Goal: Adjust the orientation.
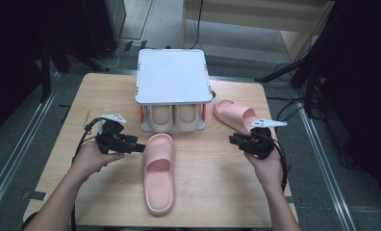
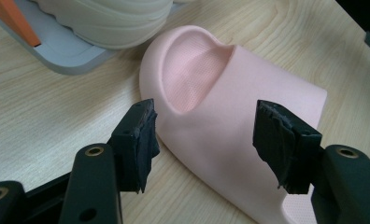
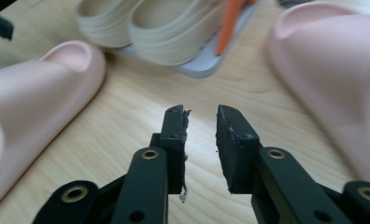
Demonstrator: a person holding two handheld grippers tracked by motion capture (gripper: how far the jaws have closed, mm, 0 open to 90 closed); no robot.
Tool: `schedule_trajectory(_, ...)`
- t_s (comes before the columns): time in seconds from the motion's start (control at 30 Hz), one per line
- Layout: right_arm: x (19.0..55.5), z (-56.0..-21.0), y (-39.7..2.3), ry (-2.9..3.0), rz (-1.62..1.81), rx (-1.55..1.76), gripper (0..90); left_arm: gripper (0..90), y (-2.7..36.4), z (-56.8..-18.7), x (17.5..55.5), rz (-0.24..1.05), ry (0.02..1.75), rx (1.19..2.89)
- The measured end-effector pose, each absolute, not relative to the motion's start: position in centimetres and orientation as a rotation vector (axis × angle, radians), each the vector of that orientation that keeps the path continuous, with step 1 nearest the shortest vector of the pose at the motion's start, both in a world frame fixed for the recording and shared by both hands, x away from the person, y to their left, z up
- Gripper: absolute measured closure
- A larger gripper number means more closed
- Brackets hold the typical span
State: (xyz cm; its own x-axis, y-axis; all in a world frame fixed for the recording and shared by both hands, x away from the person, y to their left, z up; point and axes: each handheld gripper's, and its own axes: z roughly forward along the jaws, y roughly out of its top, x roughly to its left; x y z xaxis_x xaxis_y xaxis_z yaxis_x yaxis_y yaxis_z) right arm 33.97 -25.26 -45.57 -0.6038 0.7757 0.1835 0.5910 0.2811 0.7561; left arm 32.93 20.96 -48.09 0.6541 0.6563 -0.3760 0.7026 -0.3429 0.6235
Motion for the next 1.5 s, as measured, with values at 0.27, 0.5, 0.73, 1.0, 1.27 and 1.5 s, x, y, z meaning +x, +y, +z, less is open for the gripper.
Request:
schedule_trajectory(0.27,36.4,-46.0,-28.8,2.283,1.216,1.296,71.9,39.8,20.8,-47.8,32.4,-0.052,1.037,2.108)
schedule_trajectory(0.5,38.8,-47.1,-30.4,2.264,1.202,1.37,63.8,39.6,21.7,-47.8,30.9,-0.028,1.045,2.083)
schedule_trajectory(0.73,40.7,-47.8,-29.6,2.261,1.205,1.396,59.2,39.5,22.8,-47.9,29.4,-0.019,1.087,2.057)
schedule_trajectory(1.0,42.8,-48.6,-29.3,2.275,1.124,1.413,60.1,39.6,23.7,-48.0,27.9,-0.001,1.12,2.045)
schedule_trajectory(1.27,44.9,-49.9,-28.7,2.306,1.138,1.451,61.4,39.5,24.4,-48.2,26.7,0.006,1.158,2.035)
schedule_trajectory(1.5,45.2,-49.8,-27.9,2.347,1.114,1.437,73.7,39.6,24.7,-48.3,26.6,0.009,1.173,2.022)
